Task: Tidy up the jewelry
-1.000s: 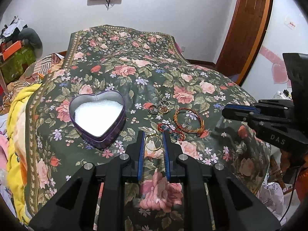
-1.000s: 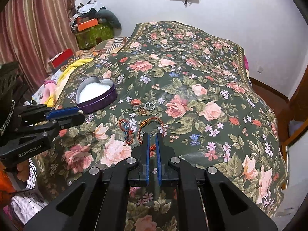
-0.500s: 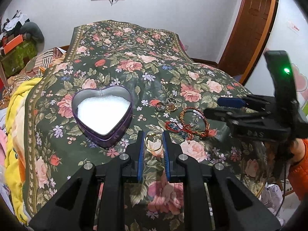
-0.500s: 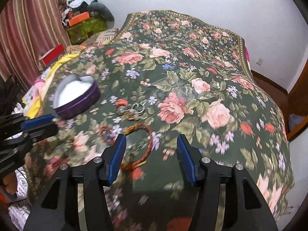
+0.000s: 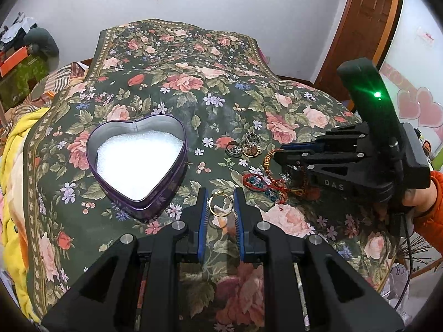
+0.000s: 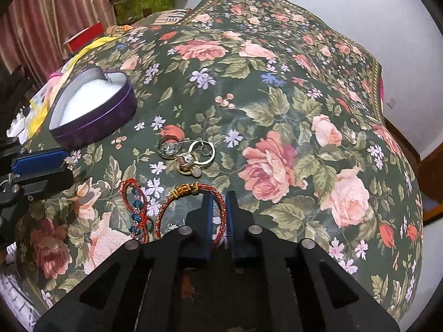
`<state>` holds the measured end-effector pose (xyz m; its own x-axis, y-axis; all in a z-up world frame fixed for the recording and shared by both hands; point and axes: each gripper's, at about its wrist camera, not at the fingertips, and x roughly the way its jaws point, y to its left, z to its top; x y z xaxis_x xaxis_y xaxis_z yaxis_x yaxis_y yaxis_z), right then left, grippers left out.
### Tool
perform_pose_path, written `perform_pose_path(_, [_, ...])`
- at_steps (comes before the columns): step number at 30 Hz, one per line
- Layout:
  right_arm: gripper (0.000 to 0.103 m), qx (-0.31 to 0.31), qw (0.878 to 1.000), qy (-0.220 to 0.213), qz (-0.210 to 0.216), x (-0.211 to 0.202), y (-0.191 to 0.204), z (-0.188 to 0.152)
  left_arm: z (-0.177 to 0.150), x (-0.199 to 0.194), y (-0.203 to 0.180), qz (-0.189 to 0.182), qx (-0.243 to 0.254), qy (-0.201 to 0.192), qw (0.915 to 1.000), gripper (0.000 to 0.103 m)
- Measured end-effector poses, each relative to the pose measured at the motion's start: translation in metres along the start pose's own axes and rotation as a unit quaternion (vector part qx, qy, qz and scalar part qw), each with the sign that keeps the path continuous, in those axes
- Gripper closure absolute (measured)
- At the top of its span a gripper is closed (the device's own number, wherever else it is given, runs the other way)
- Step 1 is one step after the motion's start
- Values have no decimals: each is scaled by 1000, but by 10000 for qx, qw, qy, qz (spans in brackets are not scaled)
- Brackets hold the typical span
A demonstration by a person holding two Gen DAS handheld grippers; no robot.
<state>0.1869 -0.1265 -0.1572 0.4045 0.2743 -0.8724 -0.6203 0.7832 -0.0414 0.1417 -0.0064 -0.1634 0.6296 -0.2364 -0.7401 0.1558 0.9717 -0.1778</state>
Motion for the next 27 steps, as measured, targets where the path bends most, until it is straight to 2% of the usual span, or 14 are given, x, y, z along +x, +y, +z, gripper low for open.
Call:
perform_pose_path(7, [99, 367, 9990, -228, 143, -15, -7, -1, 2, -8, 3, 92, -37, -107, 9999, 86])
perform_pose_path(18, [99, 200, 9973, -709, 39, -65, 5, 9, 10, -43, 9, 273, -189, -483, 9983, 86])
perform_pose_path(22, [99, 8, 9978, -657, -21, -63, 9, 9, 11, -57, 10, 338, -200, -597, 9974, 86])
perform_pose_path(24, [95, -63, 9985, -537, -122, -57, 11, 10, 11, -60, 12, 363, -203, -623, 9972, 86])
perform_pose_path(27, [83, -20, 9997, -235, -93, -41, 8, 10, 11, -61, 15, 375, -221, -620, 9971, 86])
